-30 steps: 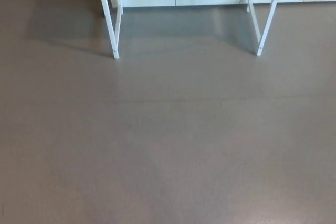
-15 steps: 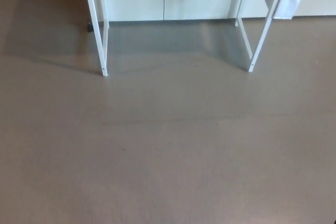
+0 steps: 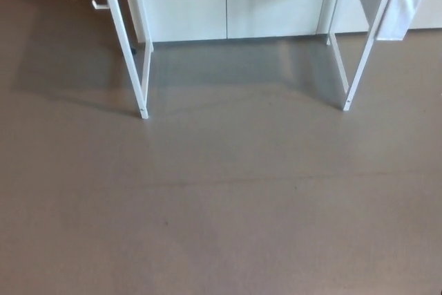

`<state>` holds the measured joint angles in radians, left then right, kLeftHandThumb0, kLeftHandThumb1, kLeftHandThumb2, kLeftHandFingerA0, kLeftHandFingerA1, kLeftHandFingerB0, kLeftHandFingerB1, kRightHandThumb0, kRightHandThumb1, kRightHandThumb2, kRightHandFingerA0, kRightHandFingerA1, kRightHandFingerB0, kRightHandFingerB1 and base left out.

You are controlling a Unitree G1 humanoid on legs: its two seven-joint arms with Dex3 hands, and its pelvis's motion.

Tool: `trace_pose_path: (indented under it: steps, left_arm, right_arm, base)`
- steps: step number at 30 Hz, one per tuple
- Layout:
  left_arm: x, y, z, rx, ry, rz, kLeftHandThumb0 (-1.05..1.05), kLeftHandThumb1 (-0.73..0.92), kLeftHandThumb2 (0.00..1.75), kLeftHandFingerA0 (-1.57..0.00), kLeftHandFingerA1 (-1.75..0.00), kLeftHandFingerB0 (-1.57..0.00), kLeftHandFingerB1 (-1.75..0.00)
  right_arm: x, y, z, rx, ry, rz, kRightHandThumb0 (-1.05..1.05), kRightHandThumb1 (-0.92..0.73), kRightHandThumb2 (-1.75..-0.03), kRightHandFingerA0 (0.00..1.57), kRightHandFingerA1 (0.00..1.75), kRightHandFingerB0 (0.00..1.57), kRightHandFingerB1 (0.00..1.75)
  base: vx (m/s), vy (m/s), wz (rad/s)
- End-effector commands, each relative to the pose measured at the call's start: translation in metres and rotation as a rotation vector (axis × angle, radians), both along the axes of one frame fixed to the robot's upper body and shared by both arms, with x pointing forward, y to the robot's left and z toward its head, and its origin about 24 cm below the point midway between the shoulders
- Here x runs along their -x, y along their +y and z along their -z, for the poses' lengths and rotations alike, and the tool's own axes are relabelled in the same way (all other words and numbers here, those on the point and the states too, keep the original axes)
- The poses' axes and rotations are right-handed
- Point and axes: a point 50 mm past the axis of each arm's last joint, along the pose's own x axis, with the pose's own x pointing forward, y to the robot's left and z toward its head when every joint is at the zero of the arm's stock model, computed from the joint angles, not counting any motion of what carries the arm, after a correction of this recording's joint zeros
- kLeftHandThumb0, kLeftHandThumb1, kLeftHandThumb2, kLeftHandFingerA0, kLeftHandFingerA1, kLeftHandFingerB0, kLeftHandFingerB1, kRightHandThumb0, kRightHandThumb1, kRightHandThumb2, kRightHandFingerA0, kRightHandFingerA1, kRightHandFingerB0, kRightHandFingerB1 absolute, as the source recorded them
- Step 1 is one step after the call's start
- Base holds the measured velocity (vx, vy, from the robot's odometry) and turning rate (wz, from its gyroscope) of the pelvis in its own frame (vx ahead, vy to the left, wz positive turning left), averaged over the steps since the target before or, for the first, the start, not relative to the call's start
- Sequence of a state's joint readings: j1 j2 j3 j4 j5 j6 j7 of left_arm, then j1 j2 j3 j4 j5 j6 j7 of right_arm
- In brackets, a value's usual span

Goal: The robot walks towards a desk on which a shovel is kept on the left hand side and a container is kept on the right hand side. The robot picks up the shovel using its left hand and places it in the container.

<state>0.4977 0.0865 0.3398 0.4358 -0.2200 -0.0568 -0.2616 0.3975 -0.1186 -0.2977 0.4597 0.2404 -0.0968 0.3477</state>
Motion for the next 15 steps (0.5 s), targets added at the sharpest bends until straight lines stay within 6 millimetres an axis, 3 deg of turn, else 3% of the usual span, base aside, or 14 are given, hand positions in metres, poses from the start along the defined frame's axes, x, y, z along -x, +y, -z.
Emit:
trace_pose_path:
  steps: [1,6,7,8,12,13,15]
  left_arm:
    - [-0.003,-0.002,-0.002,0.006,-0.028,-0.092,-0.11,0.58,0.56,-0.38,-0.45,-0.35,-0.36]
    - [-0.002,-0.011,0.001,0.024,-0.059,-0.150,-0.10,0.60,0.57,-0.35,-0.45,-0.34,-0.36]
    - [0.000,-0.013,0.003,0.027,-0.056,-0.140,-0.09,0.43,0.90,-0.25,-0.57,-0.20,-0.52]
    - [0.002,-0.016,0.004,0.013,-0.042,-0.136,-0.14,0.60,0.60,-0.36,-0.45,-0.33,-0.37]
    - [0.009,-0.011,0.005,-0.030,-0.033,-0.075,-0.15,0.56,0.58,-0.39,-0.46,-0.37,-0.38]
    - [0.011,-0.008,0.004,-0.037,-0.028,-0.073,-0.16,0.55,0.60,-0.39,-0.46,-0.37,-0.39]
    - [0.014,-0.006,0.002,-0.056,-0.023,-0.064,-0.13,0.57,0.56,-0.43,-0.47,-0.38,-0.37]
  right_arm:
    - [0.002,-0.001,-0.002,0.026,-0.012,-0.021,-0.29,-0.62,-0.59,0.53,0.52,0.36,0.39]
    - [0.014,0.003,0.003,0.028,0.026,-0.013,-0.29,-0.62,-0.58,0.56,0.53,0.37,0.39]
    - [0.016,0.003,0.003,0.032,0.025,-0.020,-0.29,-0.62,-0.59,0.53,0.53,0.36,0.39]
    - [0.018,0.002,0.002,0.036,0.020,-0.031,-0.30,-0.62,-0.58,0.51,0.53,0.36,0.40]
    - [0.016,0.001,0.004,0.041,0.024,-0.039,-0.33,-0.62,-0.58,0.53,0.51,0.37,0.38]
    - [0.015,0.001,0.005,0.048,0.028,-0.047,-0.41,-0.49,-0.80,0.47,0.59,0.30,0.49]
    - [0.013,0.000,0.006,0.068,0.028,-0.065,-0.42,-0.49,-0.79,0.47,0.59,0.31,0.49]
  base:
    - [0.13,0.079,-0.10]
    - [0.24,0.180,-0.12]
    - [0.21,0.179,-0.05]
    - [0.22,0.116,0.06]
    - [0.20,0.079,0.07]
    - [0.20,0.013,0.10]
    - [0.17,-0.034,0.10]
